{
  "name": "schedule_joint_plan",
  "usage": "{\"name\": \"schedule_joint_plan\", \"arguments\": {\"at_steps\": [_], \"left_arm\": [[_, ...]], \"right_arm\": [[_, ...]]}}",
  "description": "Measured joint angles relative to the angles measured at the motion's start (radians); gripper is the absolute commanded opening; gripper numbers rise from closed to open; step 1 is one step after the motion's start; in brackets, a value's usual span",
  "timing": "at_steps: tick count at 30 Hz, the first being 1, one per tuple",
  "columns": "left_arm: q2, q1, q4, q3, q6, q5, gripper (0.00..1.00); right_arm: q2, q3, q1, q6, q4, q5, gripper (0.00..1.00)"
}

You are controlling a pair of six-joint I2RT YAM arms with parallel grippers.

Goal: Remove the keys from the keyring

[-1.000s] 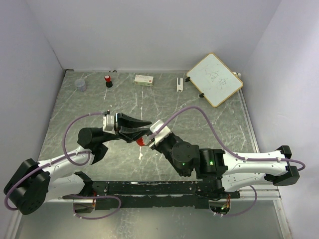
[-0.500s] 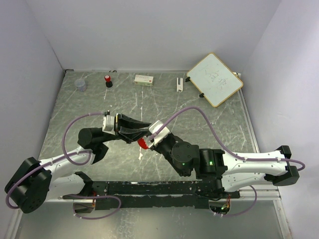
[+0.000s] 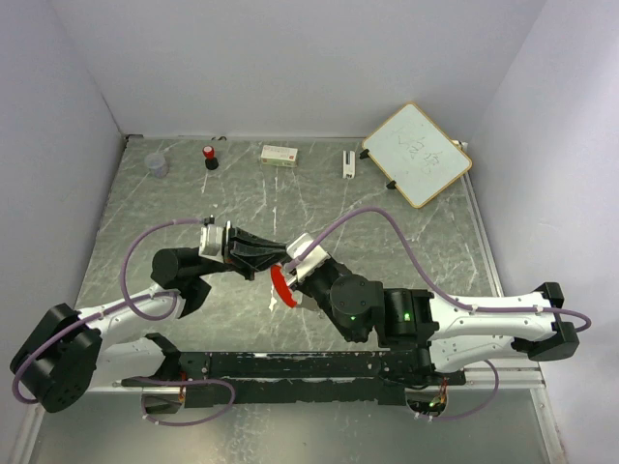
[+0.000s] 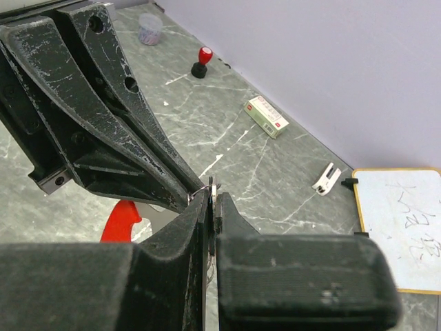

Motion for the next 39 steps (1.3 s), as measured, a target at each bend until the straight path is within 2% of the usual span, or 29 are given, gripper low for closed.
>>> {"name": "schedule_joint_plan", "arguments": {"at_steps": [15,24,39], "left_arm": [[-0.149,0.0,-0.249,0.0,0.157,-0.093,0.07],[-0.159,-0.001,-0.256,0.0,0.168,-0.177,0.07],[-0.204,-0.005,-0.286,-0.003,0.18,-0.207,0.07]], "right_arm": [[0.001,0.0,-0.001,0.014,-0.009,0.005,0.0],[0.008,0.0,0.0,0.057,-0.031,-0.004,0.0],[0.007,0.0,0.0,0.087,-0.05,0.013,0.0]]}}
